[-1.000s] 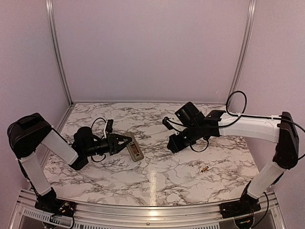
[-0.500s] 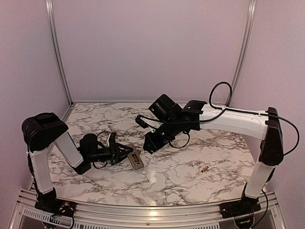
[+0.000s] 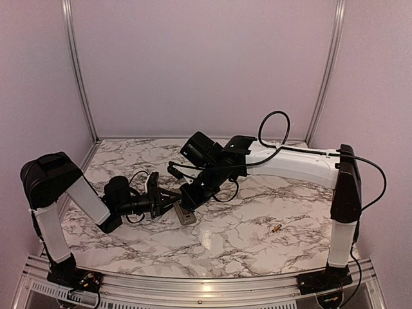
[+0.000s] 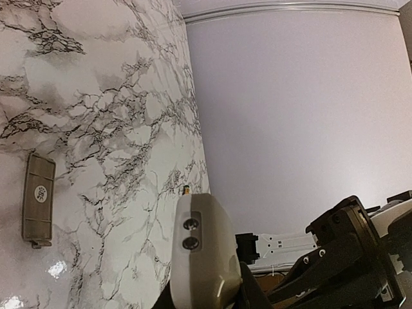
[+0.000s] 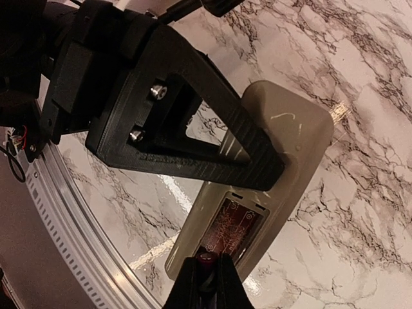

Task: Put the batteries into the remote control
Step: Place the battery in the battery compartment.

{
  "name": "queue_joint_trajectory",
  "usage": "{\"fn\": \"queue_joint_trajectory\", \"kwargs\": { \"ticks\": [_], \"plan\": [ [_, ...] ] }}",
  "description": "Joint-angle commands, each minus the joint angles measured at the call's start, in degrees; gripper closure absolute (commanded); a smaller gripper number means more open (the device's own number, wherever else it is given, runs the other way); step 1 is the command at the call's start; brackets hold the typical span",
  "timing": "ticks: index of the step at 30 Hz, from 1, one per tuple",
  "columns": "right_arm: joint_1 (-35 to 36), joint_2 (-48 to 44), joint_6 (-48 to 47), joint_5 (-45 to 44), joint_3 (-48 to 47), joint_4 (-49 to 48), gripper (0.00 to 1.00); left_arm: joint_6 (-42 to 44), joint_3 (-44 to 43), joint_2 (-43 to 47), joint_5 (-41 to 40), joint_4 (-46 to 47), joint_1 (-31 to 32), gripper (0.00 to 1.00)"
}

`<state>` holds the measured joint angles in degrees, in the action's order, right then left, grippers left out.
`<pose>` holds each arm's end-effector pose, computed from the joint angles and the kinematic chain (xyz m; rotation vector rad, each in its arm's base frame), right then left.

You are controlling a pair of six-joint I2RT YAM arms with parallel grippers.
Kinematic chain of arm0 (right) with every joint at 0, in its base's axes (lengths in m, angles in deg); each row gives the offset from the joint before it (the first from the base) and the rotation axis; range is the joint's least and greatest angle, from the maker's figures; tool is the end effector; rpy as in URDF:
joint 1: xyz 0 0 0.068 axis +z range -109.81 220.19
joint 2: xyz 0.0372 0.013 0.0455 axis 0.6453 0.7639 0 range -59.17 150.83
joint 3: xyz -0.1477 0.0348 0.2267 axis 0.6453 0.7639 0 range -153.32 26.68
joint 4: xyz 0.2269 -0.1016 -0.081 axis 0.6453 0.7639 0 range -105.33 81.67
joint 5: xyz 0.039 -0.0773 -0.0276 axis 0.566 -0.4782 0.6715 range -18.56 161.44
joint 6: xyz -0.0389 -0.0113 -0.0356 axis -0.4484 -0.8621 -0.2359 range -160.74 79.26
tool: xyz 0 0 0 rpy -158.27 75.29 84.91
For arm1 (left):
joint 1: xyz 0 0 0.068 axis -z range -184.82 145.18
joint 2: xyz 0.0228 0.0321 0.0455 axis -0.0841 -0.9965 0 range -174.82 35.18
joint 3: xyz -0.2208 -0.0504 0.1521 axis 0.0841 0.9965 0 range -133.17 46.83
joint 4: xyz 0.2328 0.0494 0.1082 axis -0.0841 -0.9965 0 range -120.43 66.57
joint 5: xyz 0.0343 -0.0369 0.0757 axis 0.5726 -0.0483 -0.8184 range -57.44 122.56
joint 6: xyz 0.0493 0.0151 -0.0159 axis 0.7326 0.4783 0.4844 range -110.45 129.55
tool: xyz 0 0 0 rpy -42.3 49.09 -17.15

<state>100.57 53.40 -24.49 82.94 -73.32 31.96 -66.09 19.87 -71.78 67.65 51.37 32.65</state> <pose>0.2054 0.3758 0.2684 -1.1106 2.5398 0.6816 0.2267 -0.1996 0.1258 -0.1084 2.0811 -1.8744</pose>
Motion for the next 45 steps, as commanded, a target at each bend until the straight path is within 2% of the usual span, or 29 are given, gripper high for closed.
{"fn": "queue_joint_trajectory", "kwargs": {
  "ticks": [1, 13, 28, 33, 45],
  "plan": [
    [0.4, 1.73, 0.07, -0.39, -3.41, 3.27, 1.0, -0.74, -1.52, 2.48, 1.01, 26.69, 0.32, 1.0],
    [0.45, 3.59, 1.24, 0.23, -7.03, 4.35, 0.98, -0.81, -1.54, 3.62, 0.56, 26.7, 0.41, 1.0],
    [0.47, 5.06, 2.08, 0.18, -8.66, 5.61, 0.85, -0.79, -1.25, 4.65, 0.76, 26.87, 0.41, 1.0],
    [0.44, 5.11, 2.3, -0.67, -8.75, 5.77, 0.86, -0.76, -1.32, 4.78, 0.82, 26.86, 0.44, 1.0],
    [0.44, 4.26, 2.16, -0.5, -10.33, 6.72, 0.69, -0.93, -1.65, 5.1, 0.86, 26.83, 0.41, 1.0]
  ]
}}
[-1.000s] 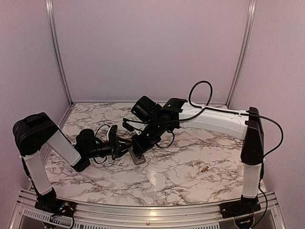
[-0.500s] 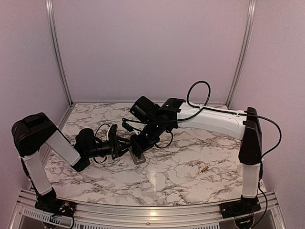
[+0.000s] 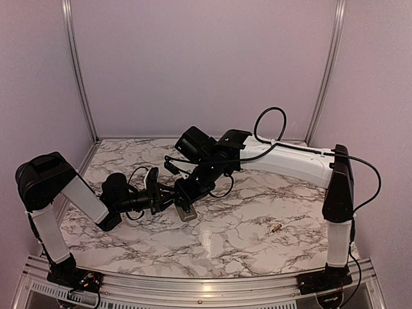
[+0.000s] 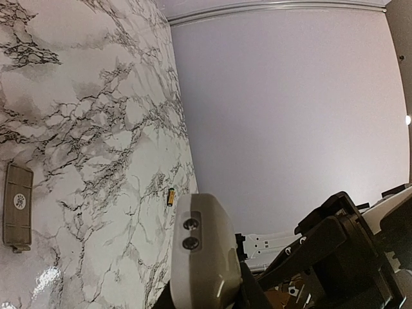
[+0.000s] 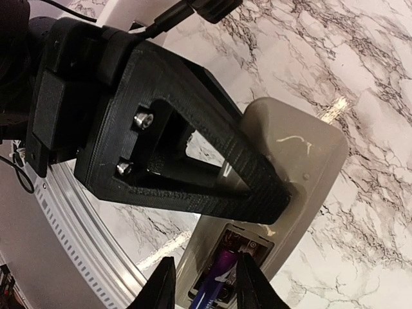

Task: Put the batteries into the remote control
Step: Place the battery in the battery compartment.

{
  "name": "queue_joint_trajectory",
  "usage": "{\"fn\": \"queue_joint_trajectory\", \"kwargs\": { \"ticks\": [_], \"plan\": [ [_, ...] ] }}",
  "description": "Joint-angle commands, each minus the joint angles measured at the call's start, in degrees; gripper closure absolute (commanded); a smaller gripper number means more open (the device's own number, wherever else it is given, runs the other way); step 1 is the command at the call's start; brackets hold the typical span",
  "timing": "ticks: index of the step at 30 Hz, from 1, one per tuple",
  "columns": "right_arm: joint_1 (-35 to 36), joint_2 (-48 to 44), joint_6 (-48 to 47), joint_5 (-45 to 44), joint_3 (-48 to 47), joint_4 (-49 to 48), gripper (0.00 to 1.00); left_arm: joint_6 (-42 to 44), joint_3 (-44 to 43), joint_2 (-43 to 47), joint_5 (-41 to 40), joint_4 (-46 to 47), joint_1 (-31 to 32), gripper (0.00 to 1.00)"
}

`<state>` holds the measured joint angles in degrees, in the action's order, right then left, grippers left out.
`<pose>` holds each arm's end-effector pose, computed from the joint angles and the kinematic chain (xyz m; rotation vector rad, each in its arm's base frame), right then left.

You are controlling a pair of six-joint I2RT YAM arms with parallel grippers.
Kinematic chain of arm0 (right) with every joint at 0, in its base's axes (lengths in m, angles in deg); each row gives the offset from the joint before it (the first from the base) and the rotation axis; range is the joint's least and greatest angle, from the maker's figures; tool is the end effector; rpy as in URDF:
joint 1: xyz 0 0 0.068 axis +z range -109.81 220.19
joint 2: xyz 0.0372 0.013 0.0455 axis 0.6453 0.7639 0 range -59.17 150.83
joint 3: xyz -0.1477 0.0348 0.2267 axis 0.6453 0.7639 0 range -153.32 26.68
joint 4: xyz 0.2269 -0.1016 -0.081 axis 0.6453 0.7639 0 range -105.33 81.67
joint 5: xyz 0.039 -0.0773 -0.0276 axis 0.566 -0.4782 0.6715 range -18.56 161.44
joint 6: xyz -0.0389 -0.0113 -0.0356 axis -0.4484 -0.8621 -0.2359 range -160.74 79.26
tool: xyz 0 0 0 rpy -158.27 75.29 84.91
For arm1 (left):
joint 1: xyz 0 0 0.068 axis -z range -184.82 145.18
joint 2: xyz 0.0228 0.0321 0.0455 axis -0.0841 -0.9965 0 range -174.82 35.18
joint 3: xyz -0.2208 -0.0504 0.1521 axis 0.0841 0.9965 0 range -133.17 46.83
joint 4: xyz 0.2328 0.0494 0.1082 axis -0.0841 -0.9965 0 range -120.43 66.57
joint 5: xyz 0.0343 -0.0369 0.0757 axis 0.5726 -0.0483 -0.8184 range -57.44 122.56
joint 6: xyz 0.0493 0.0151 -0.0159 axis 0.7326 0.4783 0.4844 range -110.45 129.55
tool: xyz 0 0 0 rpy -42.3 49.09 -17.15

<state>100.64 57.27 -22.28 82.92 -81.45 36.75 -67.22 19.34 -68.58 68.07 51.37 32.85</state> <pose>0.2119 0.3885 0.2792 -1.0677 2.5756 0.6846 0.2266 -0.2010 0.1435 -0.0782 2.0216 -1.9173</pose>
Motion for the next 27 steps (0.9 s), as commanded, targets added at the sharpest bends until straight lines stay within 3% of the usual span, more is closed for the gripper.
{"fn": "queue_joint_trajectory", "kwargs": {
  "ticks": [1, 11, 18, 27],
  "plan": [
    [0.37, 0.32, -0.19, -0.68, -2.27, 2.17, 0.68, 0.22, -1.14, 1.97, 0.56, 26.83, 0.21, 1.0],
    [0.38, -5.78, -3.71, 0.45, 1.37, -1.69, 0.65, -0.91, -2.07, 3.67, 2.96, 27.11, 0.21, 1.0],
    [0.17, -12.71, -9.06, -0.8, 6.38, -4.55, 0.56, -2.14, -2.56, 4.66, 5.49, 27.03, 0.2, 1.0],
    [0.23, -21.58, -18.19, 2.71, 15.32, -10.16, 0.58, -2.83, -2.9, 6.51, 7.02, 26.72, 0.21, 1.0]
  ]
}}
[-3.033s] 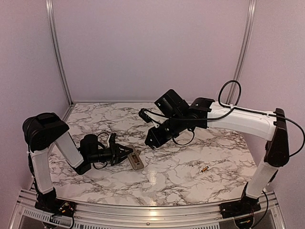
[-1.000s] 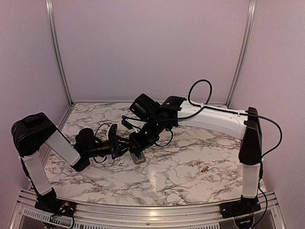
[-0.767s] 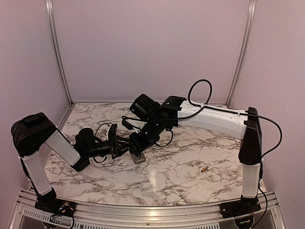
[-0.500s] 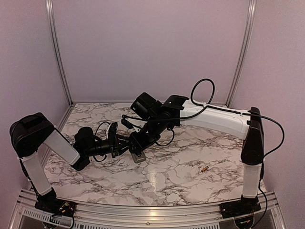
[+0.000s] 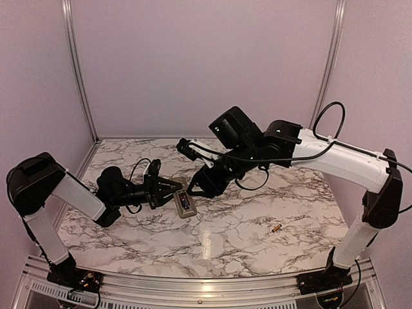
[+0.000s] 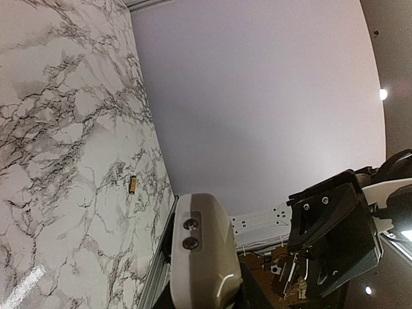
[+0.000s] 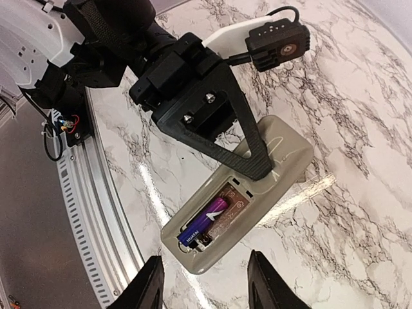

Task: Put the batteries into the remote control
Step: Place the battery in the battery compartment, then load the battery into the battery compartment.

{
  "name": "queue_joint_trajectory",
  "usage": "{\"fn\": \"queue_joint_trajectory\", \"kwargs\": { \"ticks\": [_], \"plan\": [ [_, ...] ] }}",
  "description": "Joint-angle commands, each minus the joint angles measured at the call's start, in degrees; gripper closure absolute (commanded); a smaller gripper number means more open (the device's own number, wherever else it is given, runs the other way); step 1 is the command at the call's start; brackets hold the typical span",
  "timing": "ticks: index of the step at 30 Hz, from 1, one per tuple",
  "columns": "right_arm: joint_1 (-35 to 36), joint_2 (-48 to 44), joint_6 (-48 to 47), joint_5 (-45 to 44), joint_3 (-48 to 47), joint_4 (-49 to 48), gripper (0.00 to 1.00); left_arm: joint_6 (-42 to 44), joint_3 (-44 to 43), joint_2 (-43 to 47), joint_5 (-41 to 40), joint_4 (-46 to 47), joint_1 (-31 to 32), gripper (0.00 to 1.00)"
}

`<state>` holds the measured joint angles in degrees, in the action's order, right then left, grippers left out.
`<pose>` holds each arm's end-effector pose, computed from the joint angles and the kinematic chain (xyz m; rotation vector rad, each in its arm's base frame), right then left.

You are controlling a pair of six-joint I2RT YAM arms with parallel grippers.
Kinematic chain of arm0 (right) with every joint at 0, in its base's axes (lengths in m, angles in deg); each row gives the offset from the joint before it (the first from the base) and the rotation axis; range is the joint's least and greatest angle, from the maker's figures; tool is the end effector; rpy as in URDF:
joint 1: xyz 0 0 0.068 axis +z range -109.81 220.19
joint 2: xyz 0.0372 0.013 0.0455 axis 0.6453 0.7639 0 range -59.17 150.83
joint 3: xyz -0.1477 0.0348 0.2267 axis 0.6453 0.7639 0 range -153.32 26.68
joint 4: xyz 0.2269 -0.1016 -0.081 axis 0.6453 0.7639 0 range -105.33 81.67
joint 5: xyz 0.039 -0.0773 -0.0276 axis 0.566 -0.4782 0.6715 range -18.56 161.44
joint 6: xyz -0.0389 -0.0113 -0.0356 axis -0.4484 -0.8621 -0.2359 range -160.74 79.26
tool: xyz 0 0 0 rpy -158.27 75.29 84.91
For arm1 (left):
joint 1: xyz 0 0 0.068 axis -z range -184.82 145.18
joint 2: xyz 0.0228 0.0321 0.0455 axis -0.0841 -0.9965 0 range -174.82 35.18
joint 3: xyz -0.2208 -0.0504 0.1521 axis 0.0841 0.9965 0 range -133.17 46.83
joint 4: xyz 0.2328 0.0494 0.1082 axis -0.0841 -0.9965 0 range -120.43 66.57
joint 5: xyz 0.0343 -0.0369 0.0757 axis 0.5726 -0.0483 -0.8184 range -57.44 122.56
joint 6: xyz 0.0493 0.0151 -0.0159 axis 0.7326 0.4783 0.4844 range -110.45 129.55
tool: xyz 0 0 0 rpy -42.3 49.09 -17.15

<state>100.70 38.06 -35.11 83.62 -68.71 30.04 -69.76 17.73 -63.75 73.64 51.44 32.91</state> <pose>0.1774 0.3293 0.3477 -1.2550 2.1884 0.7643 0.2247 -0.2035 0.1739 0.0499 1.9532 -2.0379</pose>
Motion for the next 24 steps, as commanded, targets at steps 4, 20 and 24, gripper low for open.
{"fn": "queue_joint_trajectory", "kwargs": {
  "ticks": [4, 20, 24],
  "plan": [
    [0.6, -2.82, -9.02, 3.06, 3.4, -3.71, 0.59, -0.68, -1.58, 1.13, 1.74, 26.64, 0.14, 1.0],
    [4.09, 0.92, -17.6, -1.3, 1.24, -0.83, 0.66, -0.32, -1.99, 1.46, 3.23, 26.61, 0.93, 1.0],
    [4.24, 1.37, -18.23, -1.27, 0.68, -0.1, 0.66, -0.4, -2.13, 1.4, 3.42, 26.63, 1.02, 1.0]
  ]
}}
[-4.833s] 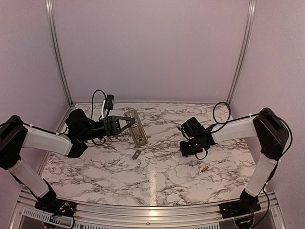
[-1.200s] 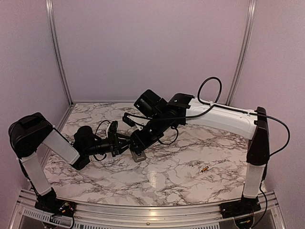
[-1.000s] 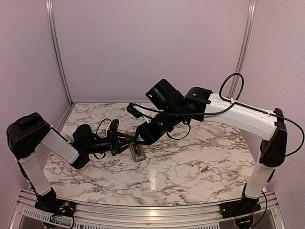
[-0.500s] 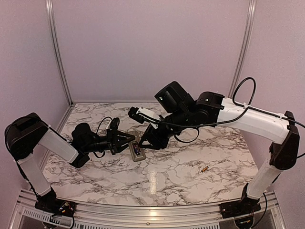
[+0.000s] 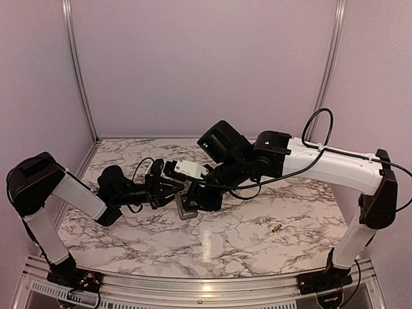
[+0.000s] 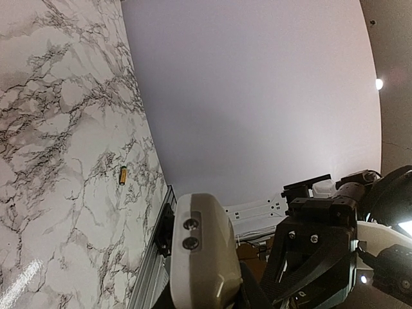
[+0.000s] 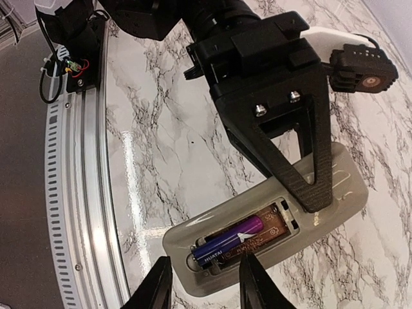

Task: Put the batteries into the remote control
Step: Load the battery into the battery compartment.

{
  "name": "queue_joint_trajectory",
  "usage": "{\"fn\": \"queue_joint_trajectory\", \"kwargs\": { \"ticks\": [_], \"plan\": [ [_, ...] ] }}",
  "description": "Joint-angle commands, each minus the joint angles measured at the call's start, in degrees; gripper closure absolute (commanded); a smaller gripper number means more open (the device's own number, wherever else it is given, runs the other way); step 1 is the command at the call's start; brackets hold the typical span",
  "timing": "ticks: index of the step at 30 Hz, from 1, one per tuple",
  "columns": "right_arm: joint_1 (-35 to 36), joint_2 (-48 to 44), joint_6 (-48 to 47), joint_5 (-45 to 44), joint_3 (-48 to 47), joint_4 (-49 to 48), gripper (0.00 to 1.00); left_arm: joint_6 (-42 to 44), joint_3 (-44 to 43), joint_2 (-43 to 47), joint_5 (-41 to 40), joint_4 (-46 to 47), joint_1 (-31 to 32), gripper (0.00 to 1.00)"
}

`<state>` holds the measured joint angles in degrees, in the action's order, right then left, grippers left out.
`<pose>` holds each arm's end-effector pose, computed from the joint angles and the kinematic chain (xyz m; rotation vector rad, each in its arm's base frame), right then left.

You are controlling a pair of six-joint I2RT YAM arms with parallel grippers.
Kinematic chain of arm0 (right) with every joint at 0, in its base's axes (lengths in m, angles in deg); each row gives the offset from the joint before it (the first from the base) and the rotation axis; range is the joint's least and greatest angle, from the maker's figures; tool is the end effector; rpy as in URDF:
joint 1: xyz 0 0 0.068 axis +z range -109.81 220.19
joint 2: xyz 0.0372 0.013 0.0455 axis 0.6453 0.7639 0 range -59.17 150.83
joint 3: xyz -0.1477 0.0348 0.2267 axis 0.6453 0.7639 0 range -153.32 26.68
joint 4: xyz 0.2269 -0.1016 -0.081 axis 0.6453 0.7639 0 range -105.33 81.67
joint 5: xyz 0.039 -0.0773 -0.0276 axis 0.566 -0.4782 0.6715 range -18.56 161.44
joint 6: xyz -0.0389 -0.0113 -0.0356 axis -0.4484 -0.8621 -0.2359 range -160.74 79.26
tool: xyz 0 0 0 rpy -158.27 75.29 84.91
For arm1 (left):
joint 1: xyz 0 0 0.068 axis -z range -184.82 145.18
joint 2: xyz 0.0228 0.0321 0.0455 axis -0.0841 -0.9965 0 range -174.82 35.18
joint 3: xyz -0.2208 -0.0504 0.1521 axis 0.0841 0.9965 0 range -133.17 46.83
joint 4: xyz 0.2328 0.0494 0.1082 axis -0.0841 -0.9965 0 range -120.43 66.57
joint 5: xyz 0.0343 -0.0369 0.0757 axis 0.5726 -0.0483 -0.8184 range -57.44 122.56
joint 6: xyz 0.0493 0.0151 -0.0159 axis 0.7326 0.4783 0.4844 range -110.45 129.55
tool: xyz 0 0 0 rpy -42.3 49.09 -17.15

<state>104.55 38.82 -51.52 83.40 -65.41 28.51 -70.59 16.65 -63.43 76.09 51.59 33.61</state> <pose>0.1563 0.3430 0.3264 -1.6179 1.9440 0.6540 0.2233 -0.2085 0.1802 0.1118 1.9507 -2.0839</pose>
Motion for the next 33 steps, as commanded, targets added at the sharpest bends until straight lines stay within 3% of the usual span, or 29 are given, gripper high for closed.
{"fn": "queue_joint_trajectory", "kwargs": {
  "ticks": [1, 18, 33],
  "plan": [
    [0.34, 0.67, -1.91, -0.8, -2.58, 1.53, 0.66, 0.41, -1.17, 1.05, 1.04, 26.42, 0.32, 1.0],
    [1.48, 1.43, -4.06, -1.85, -2.74, 2.79, 0.67, 0.29, -1.75, 0.44, 1.29, 26.38, 0.65, 1.0],
    [2.05, 2.65, -4.51, -3.05, -3.19, 3.36, 0.78, 0.42, -2.04, 0.04, 1.23, 26.35, 0.76, 1.0]
  ]
}}
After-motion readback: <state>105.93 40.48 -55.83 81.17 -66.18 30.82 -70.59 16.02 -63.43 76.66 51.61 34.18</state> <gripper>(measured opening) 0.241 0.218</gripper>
